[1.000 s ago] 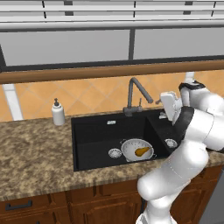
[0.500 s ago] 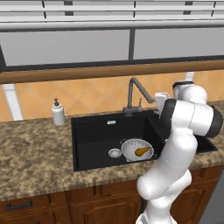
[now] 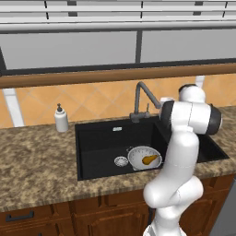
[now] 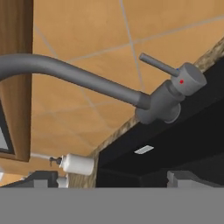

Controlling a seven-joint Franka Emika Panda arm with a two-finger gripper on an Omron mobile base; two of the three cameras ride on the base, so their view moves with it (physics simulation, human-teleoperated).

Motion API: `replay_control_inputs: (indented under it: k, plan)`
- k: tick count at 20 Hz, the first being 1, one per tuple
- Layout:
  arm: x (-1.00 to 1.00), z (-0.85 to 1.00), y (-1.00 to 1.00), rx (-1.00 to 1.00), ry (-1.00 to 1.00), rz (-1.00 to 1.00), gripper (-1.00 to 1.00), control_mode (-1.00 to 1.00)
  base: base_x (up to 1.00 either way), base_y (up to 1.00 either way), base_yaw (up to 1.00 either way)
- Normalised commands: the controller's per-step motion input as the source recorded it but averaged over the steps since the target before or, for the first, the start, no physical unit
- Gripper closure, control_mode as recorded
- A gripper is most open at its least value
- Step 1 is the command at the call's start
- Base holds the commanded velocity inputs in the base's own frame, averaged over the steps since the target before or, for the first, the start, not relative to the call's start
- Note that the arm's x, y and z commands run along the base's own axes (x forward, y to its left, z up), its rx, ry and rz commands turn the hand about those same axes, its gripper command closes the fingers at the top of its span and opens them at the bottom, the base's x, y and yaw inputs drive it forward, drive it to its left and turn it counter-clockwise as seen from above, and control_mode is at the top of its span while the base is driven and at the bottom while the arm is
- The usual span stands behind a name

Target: Put the colander in the sink, put the pear in the colander, and turn on the sink faucet and pour water over the colander.

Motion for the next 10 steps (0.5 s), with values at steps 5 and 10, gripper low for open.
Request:
replay_control_inputs:
  k: [5, 10]
  plan:
    - [0.24, -0.14, 0.1, 0.0, 0.0, 0.0, -1.0, -1.0, 0.0, 0.0, 0.0]
    - [0.26, -0.16, 0.13, 0.0, 0.0, 0.0, -1.0, -1.0, 0.0, 0.0, 0.0]
